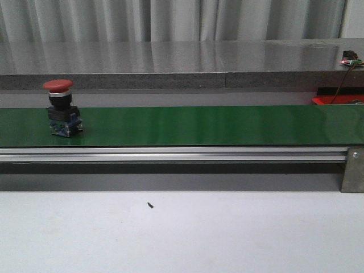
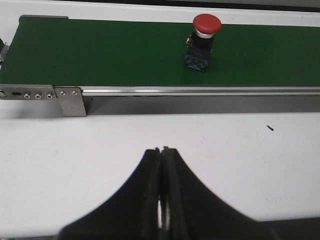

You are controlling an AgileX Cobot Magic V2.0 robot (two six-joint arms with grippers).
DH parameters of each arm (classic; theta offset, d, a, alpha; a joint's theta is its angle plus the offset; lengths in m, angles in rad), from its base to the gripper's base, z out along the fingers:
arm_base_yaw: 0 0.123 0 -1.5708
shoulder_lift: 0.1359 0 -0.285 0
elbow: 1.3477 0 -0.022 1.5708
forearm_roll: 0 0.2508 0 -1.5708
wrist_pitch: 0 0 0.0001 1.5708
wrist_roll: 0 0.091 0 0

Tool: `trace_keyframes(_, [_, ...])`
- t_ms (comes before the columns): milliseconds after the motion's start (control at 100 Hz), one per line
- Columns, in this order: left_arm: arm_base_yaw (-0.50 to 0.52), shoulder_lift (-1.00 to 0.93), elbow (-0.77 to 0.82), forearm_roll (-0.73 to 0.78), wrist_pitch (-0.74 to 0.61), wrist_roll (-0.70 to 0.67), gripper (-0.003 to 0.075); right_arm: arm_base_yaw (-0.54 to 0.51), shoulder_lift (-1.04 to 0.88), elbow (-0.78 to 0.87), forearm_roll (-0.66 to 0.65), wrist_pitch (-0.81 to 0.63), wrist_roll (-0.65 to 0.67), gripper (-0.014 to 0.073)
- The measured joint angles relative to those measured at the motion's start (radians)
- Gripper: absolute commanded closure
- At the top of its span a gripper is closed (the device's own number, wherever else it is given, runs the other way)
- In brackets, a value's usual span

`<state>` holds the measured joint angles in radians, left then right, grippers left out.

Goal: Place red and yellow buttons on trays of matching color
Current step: 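Carry the yellow button to the yellow tray and release it, then move the right gripper back over the red button on the belt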

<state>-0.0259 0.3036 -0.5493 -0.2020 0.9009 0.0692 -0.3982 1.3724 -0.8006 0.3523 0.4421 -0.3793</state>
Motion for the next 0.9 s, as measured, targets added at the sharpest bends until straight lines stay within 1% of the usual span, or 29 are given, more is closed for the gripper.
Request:
trace_keyframes(200, [0.000,0.000,0.000,0.000,0.000,0.000,0.0740,0.000,0.070,0.005,0.004,-0.054,0.000,0.0433])
trace_keyframes(480, [0.000,0.000,0.000,0.000,0.000,0.000,0.0740,0.000,0.171,0.005,0.028,-0.077,0.000,0.0418])
trace_keyframes(550, [0.000,0.000,0.000,0.000,0.000,0.000,0.0740,0.000,0.175,0.005,0.029,-0.078,0.000,0.0355])
trace_keyframes(670, [0.000,0.000,0.000,0.000,0.000,0.000,0.0740,0.000,0.175,0.005,0.030,-0.081,0.000,0.0148])
trace_keyframes(740, [0.000,0.000,0.000,0.000,0.000,0.000,0.0740,0.000,0.175,0.005,0.030,-0.084,0.000,0.0069])
trace_keyframes(800, [0.000,0.000,0.000,0.000,0.000,0.000,0.0740,0.000,0.175,0.005,0.030,-0.085,0.000,0.0039])
trace_keyframes(900, [0.000,0.000,0.000,0.000,0.000,0.000,0.0740,0.000,0.175,0.005,0.030,-0.085,0.000,0.0041])
